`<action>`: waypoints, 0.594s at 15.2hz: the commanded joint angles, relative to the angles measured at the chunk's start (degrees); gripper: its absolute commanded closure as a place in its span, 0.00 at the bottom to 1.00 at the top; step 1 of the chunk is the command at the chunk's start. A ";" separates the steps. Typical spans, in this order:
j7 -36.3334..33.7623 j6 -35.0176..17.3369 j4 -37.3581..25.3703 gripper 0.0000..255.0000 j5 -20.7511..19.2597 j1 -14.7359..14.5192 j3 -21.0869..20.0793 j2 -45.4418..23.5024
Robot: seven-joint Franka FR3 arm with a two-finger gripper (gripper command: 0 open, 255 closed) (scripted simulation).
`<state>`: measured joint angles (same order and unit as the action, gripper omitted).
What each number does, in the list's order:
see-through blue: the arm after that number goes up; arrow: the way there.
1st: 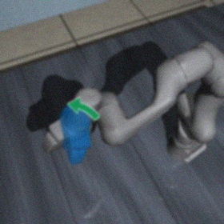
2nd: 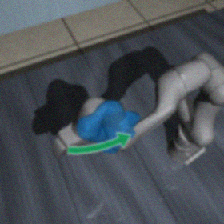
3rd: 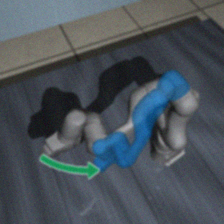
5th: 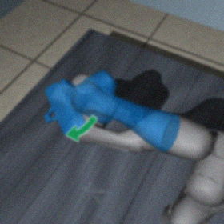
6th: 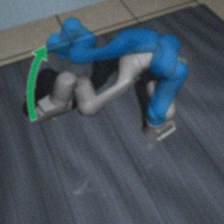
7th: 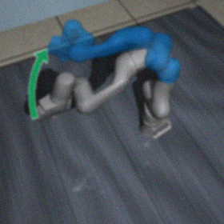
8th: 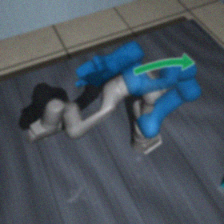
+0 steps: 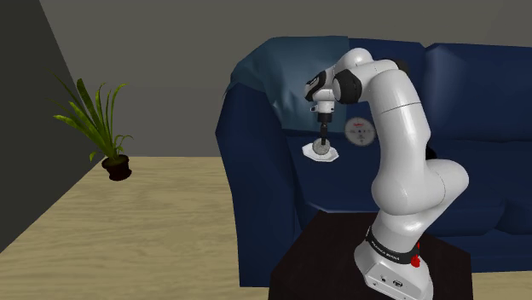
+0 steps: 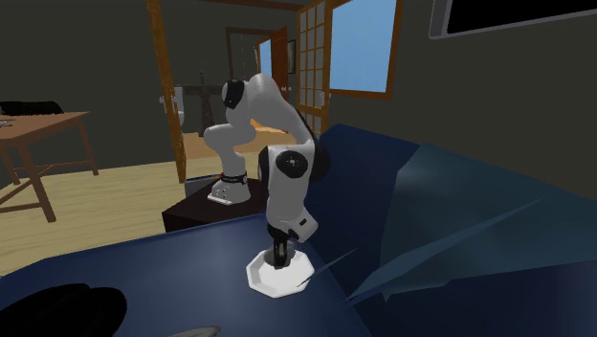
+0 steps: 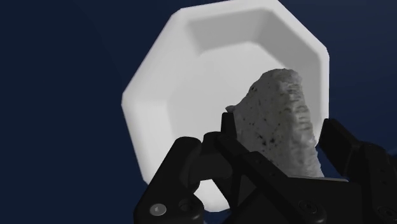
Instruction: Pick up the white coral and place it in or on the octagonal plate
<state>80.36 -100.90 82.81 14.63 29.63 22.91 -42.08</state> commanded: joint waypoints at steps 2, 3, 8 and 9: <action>-0.22 1.55 -0.63 1.00 -0.33 -0.11 0.22 0.98; -0.28 2.09 -0.82 1.00 -0.45 -0.15 0.31 1.35; -0.57 4.89 -2.02 1.00 -1.04 -0.27 0.70 3.04; -0.63 5.47 -2.31 1.00 -1.15 -0.28 0.77 3.35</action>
<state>79.77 -96.13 80.91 13.60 29.32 23.60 -39.01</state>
